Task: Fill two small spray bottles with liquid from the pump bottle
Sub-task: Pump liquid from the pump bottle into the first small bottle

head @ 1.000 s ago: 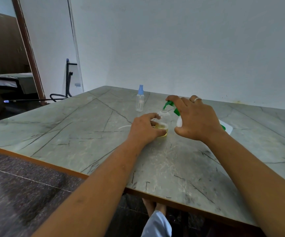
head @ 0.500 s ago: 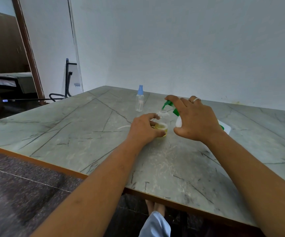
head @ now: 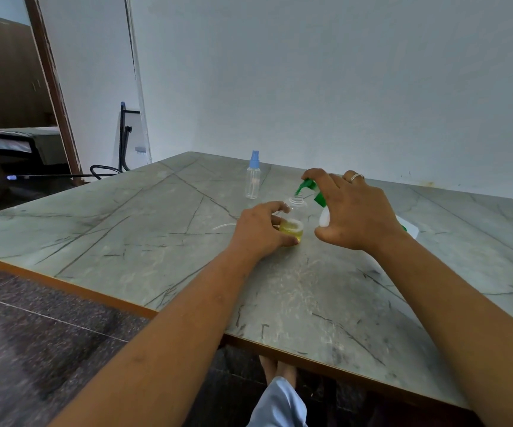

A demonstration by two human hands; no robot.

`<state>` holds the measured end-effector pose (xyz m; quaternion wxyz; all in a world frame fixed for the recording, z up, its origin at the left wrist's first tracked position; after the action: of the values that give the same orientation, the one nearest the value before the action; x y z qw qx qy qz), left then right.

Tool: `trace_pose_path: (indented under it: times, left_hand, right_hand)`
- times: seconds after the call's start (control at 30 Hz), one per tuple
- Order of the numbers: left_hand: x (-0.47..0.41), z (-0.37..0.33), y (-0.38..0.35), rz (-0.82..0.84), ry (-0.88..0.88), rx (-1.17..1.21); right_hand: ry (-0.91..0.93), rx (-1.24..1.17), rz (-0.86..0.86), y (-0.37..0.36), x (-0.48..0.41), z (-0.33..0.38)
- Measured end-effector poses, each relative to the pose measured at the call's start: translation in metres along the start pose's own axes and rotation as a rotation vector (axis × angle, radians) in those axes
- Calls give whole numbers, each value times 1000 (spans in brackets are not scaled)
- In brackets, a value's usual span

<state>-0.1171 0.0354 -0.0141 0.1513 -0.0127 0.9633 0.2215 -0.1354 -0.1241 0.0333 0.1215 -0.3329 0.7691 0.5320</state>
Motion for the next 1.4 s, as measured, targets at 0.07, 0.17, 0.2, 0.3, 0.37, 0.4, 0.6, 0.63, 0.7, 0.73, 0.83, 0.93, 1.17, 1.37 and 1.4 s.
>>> trace_pose_path:
  times: [0.07,0.17,0.2,0.3,0.37,0.4,0.6,0.63,0.7,0.73,0.83,0.93,1.17,1.37,1.4]
  left_hand:
    - [0,0,0,-3,-3,-9]
    - [1,0,-1,-8,-3,-15]
    - [1,0,-1,-8,-3,-14]
    - [1,-1,-1,-14,3,-19]
    - [1,-1,-1,-16,0,-24]
    - [1,0,-1,-16,-3,-25]
    - [1,-2,-2,-14,-6,-48]
    - [1,-2,-2,-11,-7,-51]
    - [1,-2,-3,-7,-10,-48]
    - [1,-2,-3,-9,-10,-47]
    - [1,-1,-2,-14,-9,-53]
    - [1,-2,-2,-15,-9,-50]
    - [2,-2,-4,-19,-10,-56]
    - [2,-2,-3,-21,-14,-53]
    - [2,-2,-3,-23,-13,-45]
  right_hand:
    - [1,-3,-9,-1,0,0]
    - [4,-7,-21,-1,0,0]
    - [4,-6,-22,-1,0,0]
    - [9,18,-13,0,2,0]
    - [11,29,-12,0,3,1]
    - [8,28,-8,1,3,1]
    - [-6,-9,-9,1,0,-1]
    - [-7,-18,-16,0,0,0]
    - [-5,-21,-25,-1,-2,0]
    - [-4,-18,-29,-1,-3,0]
    - [0,-1,-21,-1,-1,1]
    - [0,15,-7,0,2,2]
    - [-26,-38,-13,1,0,0]
    - [-22,-27,-21,-2,-3,3]
    - [-21,-21,-14,-2,-2,3]
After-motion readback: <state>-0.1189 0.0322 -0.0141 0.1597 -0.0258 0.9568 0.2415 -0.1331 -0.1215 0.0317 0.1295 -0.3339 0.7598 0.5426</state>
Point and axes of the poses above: each hand's wrist, its own x-axis away from the middle knuckle, its own y-axis out of the back of the hand, z = x × y, the point moved 2 cm from there along -x, towards the middle knuckle, and after that the axes turned 14 degrees about x, right-handed, at the moved point
